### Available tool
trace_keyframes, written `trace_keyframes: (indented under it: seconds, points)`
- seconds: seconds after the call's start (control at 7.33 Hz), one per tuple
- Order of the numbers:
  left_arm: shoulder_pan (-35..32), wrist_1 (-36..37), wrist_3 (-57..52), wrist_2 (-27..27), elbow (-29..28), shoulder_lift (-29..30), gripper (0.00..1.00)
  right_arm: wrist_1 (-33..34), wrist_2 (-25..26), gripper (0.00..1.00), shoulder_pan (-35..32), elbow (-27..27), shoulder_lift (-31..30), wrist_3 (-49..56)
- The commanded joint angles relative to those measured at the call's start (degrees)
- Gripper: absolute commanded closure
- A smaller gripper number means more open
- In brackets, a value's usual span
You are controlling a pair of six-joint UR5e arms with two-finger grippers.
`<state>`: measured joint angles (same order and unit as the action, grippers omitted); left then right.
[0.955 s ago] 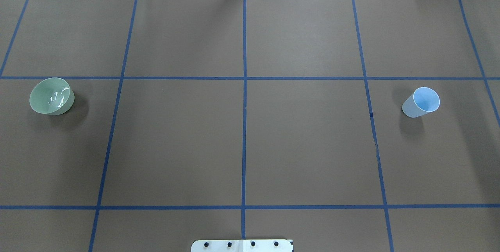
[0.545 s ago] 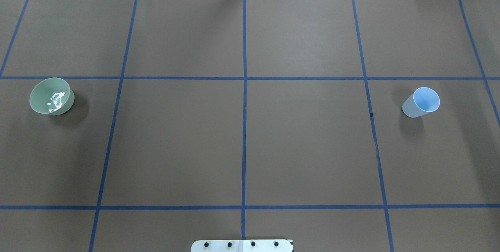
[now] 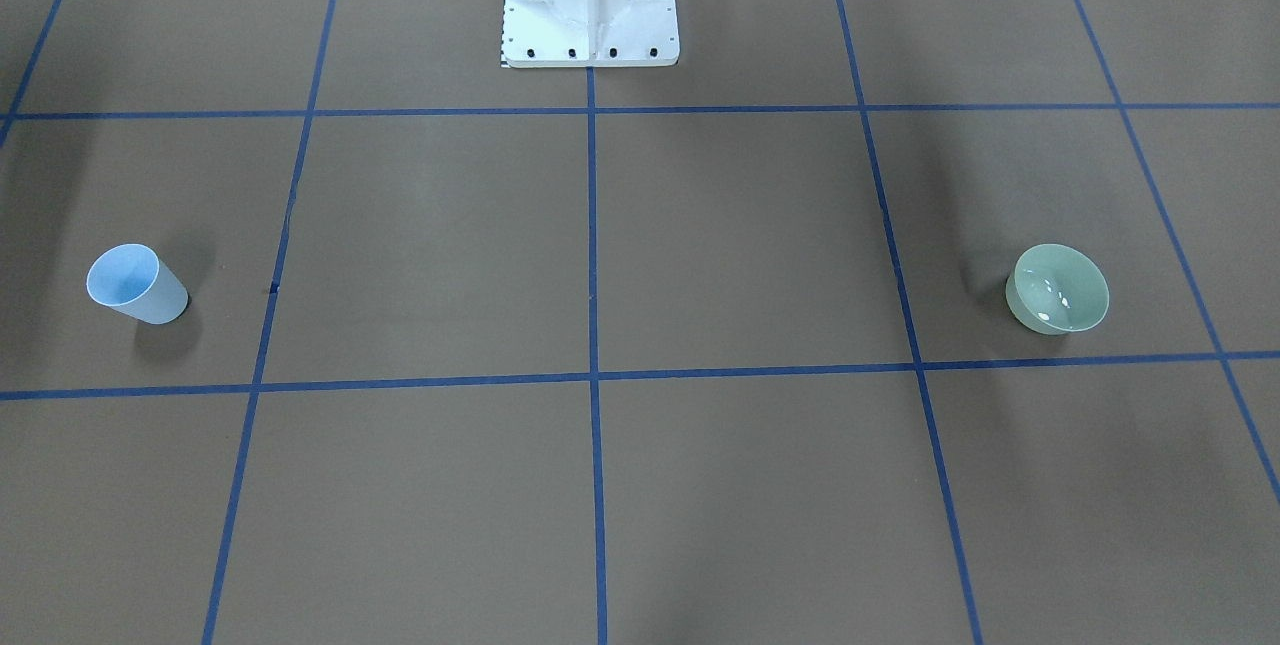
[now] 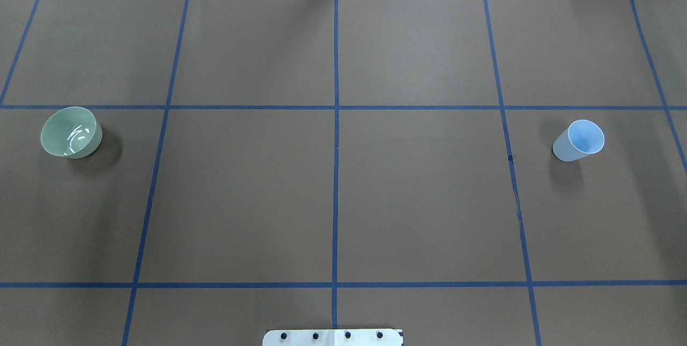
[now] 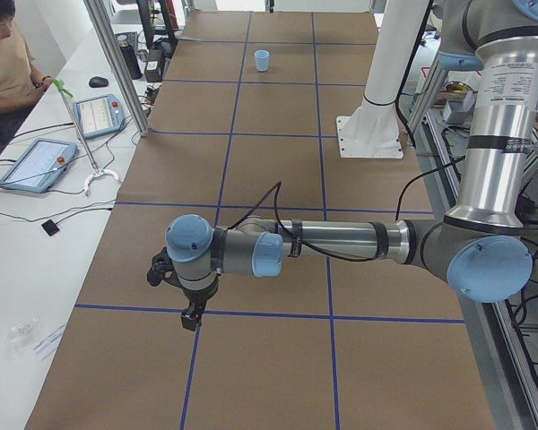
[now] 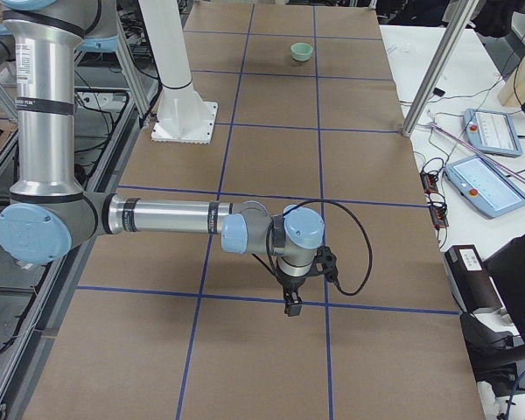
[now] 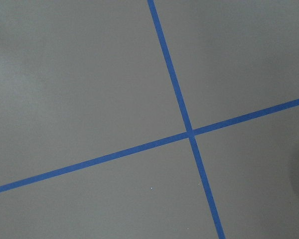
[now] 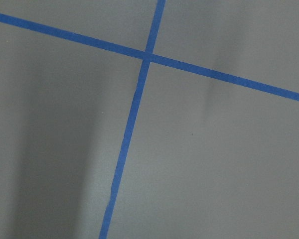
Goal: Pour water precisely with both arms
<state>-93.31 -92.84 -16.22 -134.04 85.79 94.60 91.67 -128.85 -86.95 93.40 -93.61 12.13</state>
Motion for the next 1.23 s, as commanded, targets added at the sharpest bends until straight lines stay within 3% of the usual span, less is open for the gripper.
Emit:
trace_keyframes:
  seconds: [0.0, 1.09]
  points:
    - [-0.12, -0.5, -0.21, -0.43, 0.69, -1.34, 0.0, 0.0, 0.0, 0.0, 0.02, -0.06, 0.01, 0.0]
    - [-0.12, -0.5, -0.3, 0.09, 5.97, -6.89, 0.0, 0.0, 0.0, 0.0, 0.02, -0.06, -0.26, -0.09]
